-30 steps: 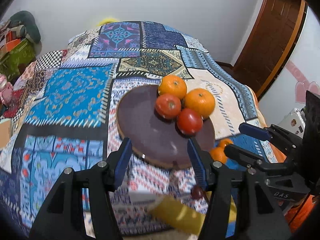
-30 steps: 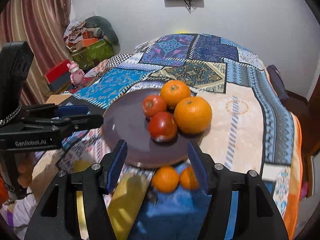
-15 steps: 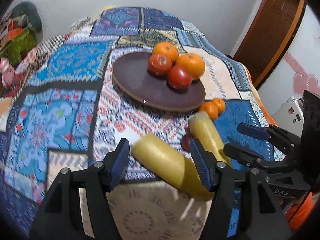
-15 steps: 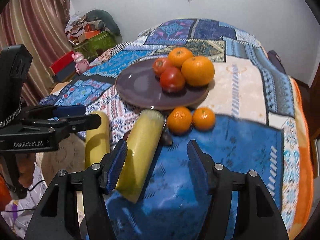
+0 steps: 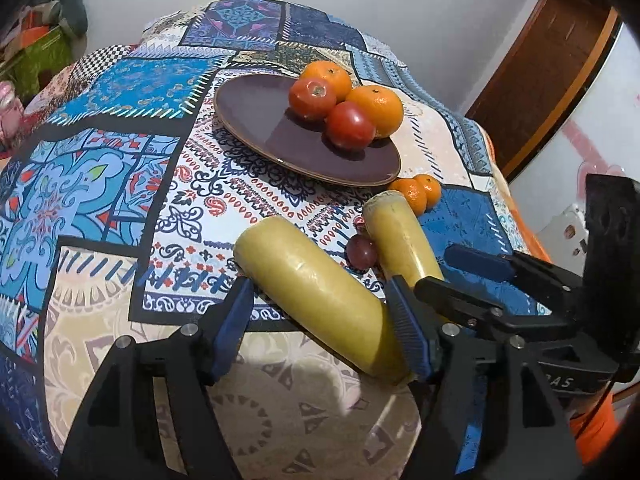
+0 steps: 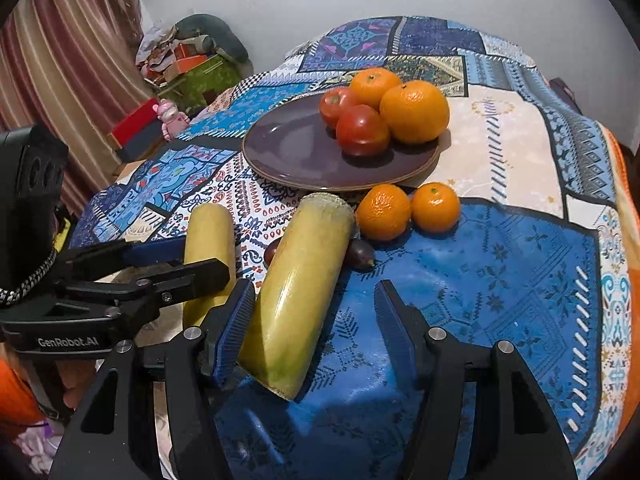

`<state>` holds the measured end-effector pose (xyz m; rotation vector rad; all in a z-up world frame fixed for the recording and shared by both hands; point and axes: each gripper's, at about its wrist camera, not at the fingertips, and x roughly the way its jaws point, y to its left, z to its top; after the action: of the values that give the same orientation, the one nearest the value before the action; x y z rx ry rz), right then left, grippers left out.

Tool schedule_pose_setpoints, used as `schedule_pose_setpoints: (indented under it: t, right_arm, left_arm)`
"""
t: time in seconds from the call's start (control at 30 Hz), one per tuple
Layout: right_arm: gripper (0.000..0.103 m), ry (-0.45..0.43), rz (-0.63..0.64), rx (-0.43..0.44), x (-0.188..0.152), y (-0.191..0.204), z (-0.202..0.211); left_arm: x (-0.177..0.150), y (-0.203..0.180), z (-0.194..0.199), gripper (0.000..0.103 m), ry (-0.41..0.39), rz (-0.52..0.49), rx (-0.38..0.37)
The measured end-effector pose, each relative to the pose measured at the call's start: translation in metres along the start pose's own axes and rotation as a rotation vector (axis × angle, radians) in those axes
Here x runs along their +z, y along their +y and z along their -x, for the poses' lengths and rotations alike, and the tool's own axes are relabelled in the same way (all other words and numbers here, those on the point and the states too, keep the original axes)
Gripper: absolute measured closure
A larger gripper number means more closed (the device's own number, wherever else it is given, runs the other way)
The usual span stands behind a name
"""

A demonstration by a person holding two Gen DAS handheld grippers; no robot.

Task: Organize fruits
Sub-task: 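Move both grippers back toward the yellow cylinders on the quilt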

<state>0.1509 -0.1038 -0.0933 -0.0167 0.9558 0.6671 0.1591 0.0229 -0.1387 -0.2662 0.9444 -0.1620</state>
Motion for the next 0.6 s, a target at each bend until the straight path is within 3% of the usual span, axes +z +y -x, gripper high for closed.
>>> schedule_pose_setpoints:
  t: [0.17, 0.6]
  right_arm:
    - [0.060, 0.034, 0.000, 0.040, 0.000, 0.003, -0.009]
    - [0.067, 0.051, 0.019, -0.003, -0.010, -0.012, 0.011]
  left_arm:
    - [0.002, -0.002, -0.001, 0.034, 0.004, -0.004, 0.006]
    - [0.006, -0.023, -0.019, 0.032, 0.024, -0.098, 0.073]
